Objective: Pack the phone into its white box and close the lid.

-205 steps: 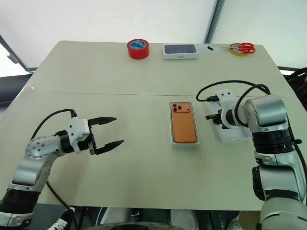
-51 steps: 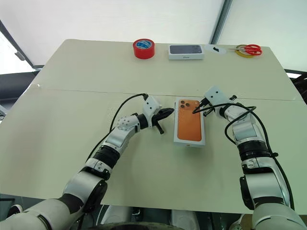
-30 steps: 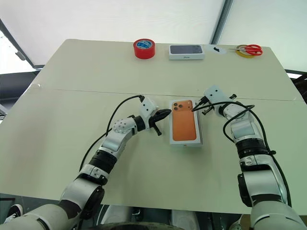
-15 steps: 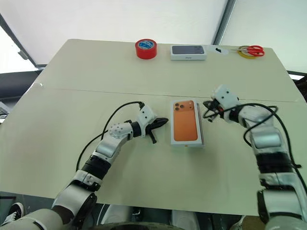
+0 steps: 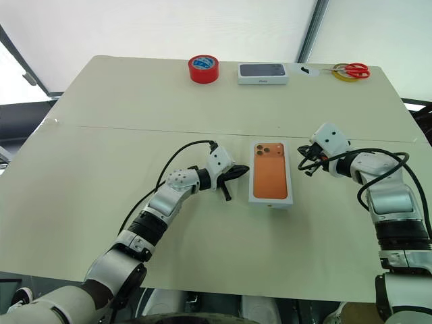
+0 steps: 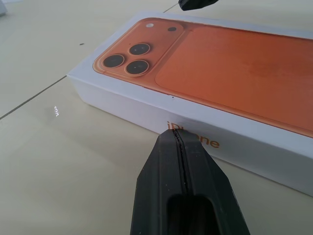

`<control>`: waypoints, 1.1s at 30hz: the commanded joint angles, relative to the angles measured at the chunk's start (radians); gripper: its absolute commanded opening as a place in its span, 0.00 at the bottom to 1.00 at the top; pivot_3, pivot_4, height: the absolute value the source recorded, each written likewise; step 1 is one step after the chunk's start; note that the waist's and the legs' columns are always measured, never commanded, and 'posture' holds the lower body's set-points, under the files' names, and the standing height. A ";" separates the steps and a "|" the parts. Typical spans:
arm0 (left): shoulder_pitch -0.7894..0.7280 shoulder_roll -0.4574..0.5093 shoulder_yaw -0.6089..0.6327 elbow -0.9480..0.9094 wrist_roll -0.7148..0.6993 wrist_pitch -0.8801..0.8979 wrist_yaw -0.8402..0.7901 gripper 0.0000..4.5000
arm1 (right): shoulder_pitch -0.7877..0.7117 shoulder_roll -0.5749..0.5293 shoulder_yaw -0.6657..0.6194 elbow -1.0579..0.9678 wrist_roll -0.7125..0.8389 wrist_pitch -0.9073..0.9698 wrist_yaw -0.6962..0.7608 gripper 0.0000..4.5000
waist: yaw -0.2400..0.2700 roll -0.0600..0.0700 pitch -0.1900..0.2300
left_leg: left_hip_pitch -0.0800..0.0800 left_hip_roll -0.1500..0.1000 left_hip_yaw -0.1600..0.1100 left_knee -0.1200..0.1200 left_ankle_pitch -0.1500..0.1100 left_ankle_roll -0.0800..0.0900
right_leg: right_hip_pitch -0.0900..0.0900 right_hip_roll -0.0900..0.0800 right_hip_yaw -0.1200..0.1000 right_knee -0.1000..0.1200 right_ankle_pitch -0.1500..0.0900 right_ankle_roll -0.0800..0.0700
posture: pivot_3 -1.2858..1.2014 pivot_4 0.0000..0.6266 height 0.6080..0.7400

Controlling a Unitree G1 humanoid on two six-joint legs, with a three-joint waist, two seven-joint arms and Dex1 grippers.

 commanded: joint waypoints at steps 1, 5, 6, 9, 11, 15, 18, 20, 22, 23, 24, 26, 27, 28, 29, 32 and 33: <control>0.001 0.005 0.003 -0.043 -0.012 -0.023 -0.013 0.00 | 0.001 0.028 -0.048 -0.092 0.100 0.016 0.047 0.01 | -0.001 0.000 0.000 | 0.000 0.000 0.000 0.000 0.000 0.000 | 0.000 0.000 0.000 0.000 0.000 0.000 | 0.52 0.24 1.00; -0.005 0.005 0.010 -0.046 -0.014 -0.019 -0.007 0.00 | 0.050 0.028 -0.023 -0.119 0.095 0.007 0.064 0.01 | 0.003 0.000 0.000 | 0.000 0.000 0.000 0.000 0.000 0.000 | 0.000 0.000 0.000 0.000 0.000 0.000 | 0.52 0.24 1.00; -0.006 0.005 0.009 -0.046 -0.014 -0.020 -0.006 0.00 | 0.061 0.025 -0.010 -0.110 0.071 -0.007 0.052 0.01 | 0.004 0.000 0.000 | 0.000 0.000 0.000 0.000 0.000 0.000 | 0.001 0.000 0.000 0.000 0.000 0.000 | 0.52 0.24 1.00; -0.015 0.002 0.014 -0.042 -0.017 -0.021 0.000 0.00 | 0.082 0.016 0.023 -0.088 0.015 -0.061 0.048 0.01 | 0.000 0.000 0.000 | 0.000 0.000 0.000 0.001 0.000 0.000 | 0.001 0.000 0.000 0.000 0.000 0.000 | 0.52 0.24 1.00; -0.018 0.003 0.015 -0.039 -0.017 -0.022 0.000 0.00 | 0.096 0.003 0.064 -0.065 -0.048 -0.103 0.039 0.01 | -0.001 0.000 0.000 | 0.000 0.000 0.000 0.000 0.000 0.000 | 0.000 0.000 0.000 0.000 0.000 0.000 | 0.52 0.24 1.00; -0.029 0.000 0.029 -0.039 -0.026 -0.023 0.004 0.00 | 0.106 0.026 0.082 -0.089 -0.049 -0.123 0.044 0.01 | -0.001 0.000 0.000 | 0.001 0.000 0.000 0.001 0.000 0.000 | 0.001 0.000 0.000 0.000 0.000 0.000 | 0.52 0.24 1.00; -0.072 -0.026 0.080 -0.040 -0.081 0.000 0.013 0.00 | 0.122 0.035 0.093 -0.130 -0.040 -0.124 0.061 0.01 | 0.000 0.000 0.000 | 0.001 0.000 0.000 0.001 0.000 0.000 | 0.002 0.000 0.000 0.000 0.000 0.000 | 0.52 0.24 1.00; -0.121 -0.055 0.119 -0.019 -0.120 0.006 0.024 0.00 | 0.141 0.030 0.105 -0.150 -0.040 -0.129 0.080 0.01 | 0.000 0.000 0.000 | 0.001 0.000 0.000 0.001 0.000 0.000 | 0.002 0.000 0.000 0.000 0.000 0.000 | 0.52 0.24 1.00; -0.177 -0.077 0.135 0.035 -0.118 -0.017 0.044 0.00 | 0.158 0.027 0.110 -0.170 -0.033 -0.137 0.097 0.01 | 0.001 0.000 0.000 | 0.001 0.000 0.000 0.001 0.000 0.000 | 0.002 0.000 0.000 0.000 0.000 0.000 | 0.52 0.24 1.00; -0.203 -0.083 0.133 0.071 -0.106 -0.031 0.047 0.00 | 0.163 0.028 0.108 -0.184 -0.016 -0.118 0.111 0.01 | 0.000 0.000 0.000 | 0.002 0.000 0.000 0.001 0.000 0.000 | 0.002 0.000 0.000 0.000 0.000 0.000 | 0.52 0.24 1.00; -0.234 -0.090 0.118 0.132 -0.083 -0.046 0.044 0.00 | 0.168 0.023 0.106 -0.199 -0.010 -0.124 0.123 0.01 | 0.000 0.000 0.000 | 0.002 0.000 0.000 0.001 0.000 0.000 | 0.003 0.000 0.000 0.000 0.000 0.000 | 0.52 0.24 1.00; -0.278 -0.093 0.082 0.236 -0.031 -0.077 0.046 0.00 | 0.167 0.019 0.091 -0.219 0.009 -0.110 0.135 0.01 | -0.001 0.000 0.000 | 0.004 0.000 0.000 0.000 0.000 0.000 | 0.004 0.001 0.000 -0.001 0.000 0.000 | 0.52 0.24 1.00; -0.286 -0.087 0.050 0.275 0.009 -0.130 0.046 0.00 | 0.158 0.017 0.078 -0.222 0.032 -0.078 0.144 0.01 | -0.003 0.000 0.000 | 0.005 0.000 0.000 0.000 0.000 0.000 | 0.005 0.001 0.000 -0.001 0.000 0.000 | 0.52 0.24 1.00; -0.292 -0.092 0.044 0.310 0.017 -0.143 0.038 0.00 | 0.153 0.013 0.060 -0.222 0.052 -0.081 0.157 0.01 | -0.003 0.000 0.000 | 0.006 0.000 0.001 -0.001 0.000 0.000 | 0.005 0.002 0.000 -0.001 0.000 0.000 | 0.52 0.24 1.00; -0.299 -0.099 0.047 0.347 0.017 -0.153 0.034 0.00 | 0.146 0.005 0.033 -0.227 0.103 -0.044 0.187 0.01 | -0.003 0.000 0.000 | 0.006 0.000 0.001 -0.001 0.000 0.000 | 0.005 0.002 0.000 -0.001 0.000 0.000 | 0.52 0.24 1.00; -0.312 -0.102 0.039 0.446 0.033 -0.159 0.007 0.00 | 0.147 -0.011 -0.007 -0.223 0.162 -0.003 0.225 0.01 | -0.001 0.000 0.000 | 0.004 0.000 0.001 -0.001 0.000 0.000 | 0.003 0.001 0.000 -0.001 0.000 0.000 | 0.52 0.24 1.00; -0.313 -0.091 0.005 0.480 0.075 -0.145 0.008 0.00 | 0.161 -0.016 0.001 -0.227 0.149 -0.012 0.226 0.01 | 0.000 0.000 0.000 | 0.004 0.000 0.001 -0.001 0.000 0.000 | 0.002 0.001 0.000 0.000 0.000 0.000 | 0.52 0.24 1.00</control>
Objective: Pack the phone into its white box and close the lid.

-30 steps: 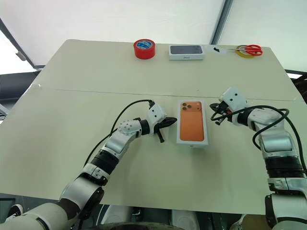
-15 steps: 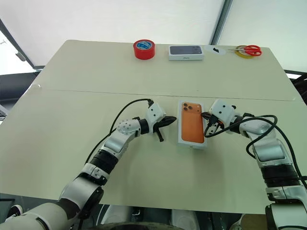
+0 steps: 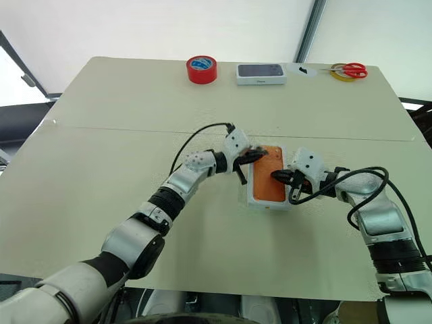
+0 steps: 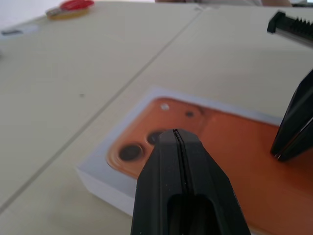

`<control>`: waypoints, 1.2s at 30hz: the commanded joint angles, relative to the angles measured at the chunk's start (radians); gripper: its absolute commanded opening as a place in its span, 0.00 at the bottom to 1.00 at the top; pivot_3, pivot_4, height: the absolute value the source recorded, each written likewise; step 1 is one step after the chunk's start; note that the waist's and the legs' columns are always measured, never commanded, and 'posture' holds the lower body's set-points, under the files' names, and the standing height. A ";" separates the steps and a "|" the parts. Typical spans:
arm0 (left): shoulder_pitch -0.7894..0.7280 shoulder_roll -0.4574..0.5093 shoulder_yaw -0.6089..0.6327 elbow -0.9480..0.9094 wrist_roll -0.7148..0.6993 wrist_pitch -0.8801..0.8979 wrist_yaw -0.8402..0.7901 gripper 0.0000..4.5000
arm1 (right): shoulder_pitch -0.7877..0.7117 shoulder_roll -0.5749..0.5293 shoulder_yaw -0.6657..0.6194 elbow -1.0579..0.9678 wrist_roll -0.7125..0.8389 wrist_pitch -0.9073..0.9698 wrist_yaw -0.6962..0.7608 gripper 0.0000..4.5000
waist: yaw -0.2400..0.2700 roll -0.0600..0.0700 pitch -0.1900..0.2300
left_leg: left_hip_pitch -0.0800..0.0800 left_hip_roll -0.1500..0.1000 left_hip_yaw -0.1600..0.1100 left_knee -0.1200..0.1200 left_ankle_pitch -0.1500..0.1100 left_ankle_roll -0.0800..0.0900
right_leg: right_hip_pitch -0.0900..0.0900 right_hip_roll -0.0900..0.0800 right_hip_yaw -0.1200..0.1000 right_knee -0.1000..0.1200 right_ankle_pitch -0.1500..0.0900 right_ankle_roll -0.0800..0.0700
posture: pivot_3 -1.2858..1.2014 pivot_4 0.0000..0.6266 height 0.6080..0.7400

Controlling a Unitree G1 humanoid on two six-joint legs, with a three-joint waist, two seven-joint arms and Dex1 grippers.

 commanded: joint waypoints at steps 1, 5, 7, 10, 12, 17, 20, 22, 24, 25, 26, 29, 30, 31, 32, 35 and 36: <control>-0.024 0.026 -0.075 0.088 0.106 -0.005 -0.006 0.00 | 0.022 -0.030 -0.026 -0.030 0.008 -0.016 0.018 0.01 | 0.002 0.000 0.000 | 0.000 0.000 0.000 0.000 0.000 0.000 | 0.000 0.000 0.000 0.000 0.000 0.000 | 0.52 0.24 1.00; -0.005 0.040 -0.035 0.074 0.058 0.020 -0.062 0.00 | 0.057 -0.022 0.010 -0.070 -0.009 -0.002 0.011 0.01 | 0.000 0.000 -0.001 | 0.005 0.000 0.000 0.000 -0.001 0.001 | 0.006 0.000 0.000 -0.001 0.000 0.000 | 0.52 0.24 1.00; 0.009 0.053 0.011 0.034 0.007 0.052 -0.106 0.11 | 0.058 -0.019 0.010 -0.089 0.049 0.074 0.045 0.00 | -0.004 0.000 -0.001 | 0.007 0.000 0.000 -0.001 -0.001 0.001 | 0.008 0.000 0.000 -0.001 0.000 0.000 | 0.52 0.24 1.00; 0.066 0.095 0.048 -0.108 -0.047 0.045 -0.165 0.41 | 0.040 -0.004 -0.005 -0.086 0.072 0.084 0.045 0.19 | -0.006 0.000 -0.001 | 0.008 0.001 -0.001 -0.001 -0.001 0.002 | 0.009 0.000 0.001 -0.001 0.000 0.000 | 0.52 0.24 1.00; 0.123 0.138 0.086 -0.268 -0.106 0.071 -0.195 0.63 | 0.011 0.011 -0.031 -0.074 0.096 0.097 0.029 0.40 | -0.008 0.000 0.000 | 0.008 0.001 -0.001 -0.002 -0.001 0.001 | 0.008 0.000 0.001 -0.001 0.000 0.000 | 0.52 0.24 1.00; 0.281 0.295 0.175 -0.691 -0.231 0.279 -0.214 1.00 | -0.044 0.029 -0.100 -0.097 0.211 0.169 0.033 0.99 | -0.003 0.000 0.000 | 0.006 0.001 -0.001 -0.001 0.000 0.000 | 0.006 -0.001 0.002 0.000 0.000 0.000 | 0.52 0.24 1.00; 0.389 0.415 0.230 -0.850 -0.258 0.322 -0.217 1.00 | -0.033 0.043 -0.123 -0.139 0.260 0.185 0.034 0.99 | -0.002 0.001 0.000 | 0.006 0.001 -0.001 -0.001 0.000 0.000 | 0.007 -0.001 0.002 -0.001 0.000 0.000 | 0.52 0.24 1.00; 0.491 0.517 0.285 -0.928 -0.257 0.308 -0.224 1.00 | -0.010 0.036 -0.139 -0.166 0.295 0.202 0.046 0.99 | -0.003 0.001 0.000 | 0.007 0.001 -0.001 -0.002 0.000 0.000 | 0.007 -0.002 0.002 -0.001 0.000 0.000 | 0.52 0.24 1.00; 0.593 0.580 0.354 -1.013 -0.310 0.356 -0.215 1.00 | -0.006 0.019 -0.152 -0.139 0.286 0.190 0.048 0.99 | -0.005 0.001 0.000 | 0.007 0.001 -0.001 -0.003 -0.001 0.001 | 0.007 -0.002 0.002 -0.001 0.000 0.000 | 0.52 0.24 1.00; 0.639 0.590 0.392 -1.057 -0.341 0.417 -0.179 1.00 | -0.002 0.001 -0.154 -0.115 0.277 0.179 0.065 0.99 | -0.005 0.001 0.000 | 0.007 0.001 -0.001 -0.003 -0.002 0.003 | 0.007 -0.002 0.002 -0.001 0.000 0.000 | 0.52 0.24 1.00; 0.689 0.601 0.427 -1.092 -0.373 0.451 -0.163 1.00 | 0.005 -0.013 -0.160 -0.097 0.275 0.170 0.081 0.99 | -0.002 0.001 0.000 | 0.007 0.001 -0.001 -0.002 -0.003 0.005 | 0.007 -0.003 0.002 -0.001 0.000 0.000 | 0.52 0.24 1.00; 0.857 0.640 0.524 -1.197 -0.429 0.479 -0.160 1.00 | 0.037 -0.050 -0.173 -0.049 0.261 0.126 0.132 0.99 | -0.001 0.001 0.000 | 0.007 0.000 -0.002 -0.002 -0.005 0.007 | 0.009 -0.004 0.001 -0.003 0.000 -0.001 | 0.52 0.24 1.00; 0.897 0.650 0.545 -1.224 -0.437 0.487 -0.153 1.00 | 0.050 -0.061 -0.172 -0.042 0.254 0.109 0.146 0.99 | 0.000 0.001 0.000 | 0.007 0.000 -0.002 -0.003 -0.005 0.007 | 0.009 -0.005 0.001 -0.003 0.000 -0.001 | 0.52 0.24 1.00; 0.943 0.664 0.570 -1.250 -0.443 0.481 -0.156 1.00 | 0.063 -0.072 -0.178 -0.035 0.262 0.106 0.166 0.99 | -0.001 0.001 0.000 | 0.007 0.000 -0.002 -0.003 -0.005 0.007 | 0.009 -0.005 0.001 -0.003 0.000 -0.001 | 0.52 0.24 1.00; 0.981 0.674 0.598 -1.272 -0.462 0.485 -0.158 1.00 | 0.070 -0.080 -0.184 -0.027 0.269 0.104 0.181 0.99 | -0.003 0.001 0.000 | 0.008 0.000 -0.002 -0.003 -0.005 0.007 | 0.009 -0.005 0.001 -0.003 0.000 -0.001 | 0.52 0.24 1.00; 1.045 0.700 0.653 -1.298 -0.498 0.495 -0.156 1.00 | 0.068 -0.089 -0.184 0.018 0.240 0.043 0.201 0.99 | -0.006 0.001 0.000 | 0.008 0.001 -0.002 -0.003 -0.005 0.007 | 0.010 -0.005 0.001 -0.003 0.000 -0.001 | 0.52 0.24 1.00; 1.057 0.707 0.665 -1.297 -0.506 0.500 -0.154 1.00 | 0.062 -0.092 -0.182 0.036 0.243 0.045 0.212 0.99 | -0.005 0.002 0.000 | 0.009 0.001 -0.002 -0.003 -0.005 0.007 | 0.010 -0.005 0.001 -0.003 -0.001 -0.001 | 0.52 0.24 1.00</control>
